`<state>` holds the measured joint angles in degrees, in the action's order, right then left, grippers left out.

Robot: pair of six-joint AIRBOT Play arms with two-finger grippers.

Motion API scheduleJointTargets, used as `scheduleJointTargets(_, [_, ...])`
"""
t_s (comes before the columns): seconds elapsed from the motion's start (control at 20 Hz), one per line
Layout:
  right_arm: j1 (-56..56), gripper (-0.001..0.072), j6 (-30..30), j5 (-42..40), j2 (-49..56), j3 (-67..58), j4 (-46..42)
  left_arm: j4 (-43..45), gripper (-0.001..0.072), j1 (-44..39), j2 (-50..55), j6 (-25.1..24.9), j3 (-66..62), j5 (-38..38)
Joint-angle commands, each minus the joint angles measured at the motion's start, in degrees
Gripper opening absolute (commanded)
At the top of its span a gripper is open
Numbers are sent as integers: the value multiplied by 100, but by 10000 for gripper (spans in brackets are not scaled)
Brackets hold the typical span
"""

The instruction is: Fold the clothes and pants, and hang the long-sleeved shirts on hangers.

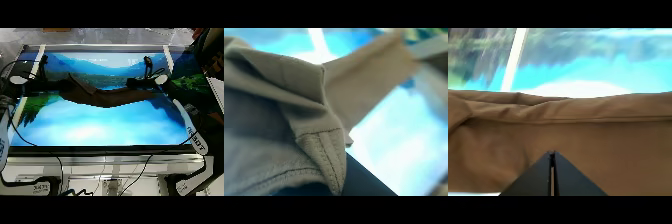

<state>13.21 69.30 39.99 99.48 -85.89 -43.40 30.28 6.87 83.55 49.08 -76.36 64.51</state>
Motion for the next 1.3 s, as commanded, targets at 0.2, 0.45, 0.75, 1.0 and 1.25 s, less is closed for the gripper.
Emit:
scheduleJointTargets(0.2, [1827,8,684,-420,442,-26,70,444,9,0,-1366,728,-7,476])
scheduleJointTargets(0.45, [2817,8,734,-503,448,-26,133,444,10,2,-1401,710,-7,476])
scheduleJointTargets(0.75, [2441,9,809,-251,291,-26,-1043,439,10,-138,-1259,710,0,409])
scheduleJointTargets(1.0, [879,10,822,472,-345,-24,-1381,424,9,-1209,-422,876,0,-199])
scheduleJointTargets(1.25, [-422,10,824,1001,-868,-24,-1377,168,9,-2826,804,885,-9,-2378])
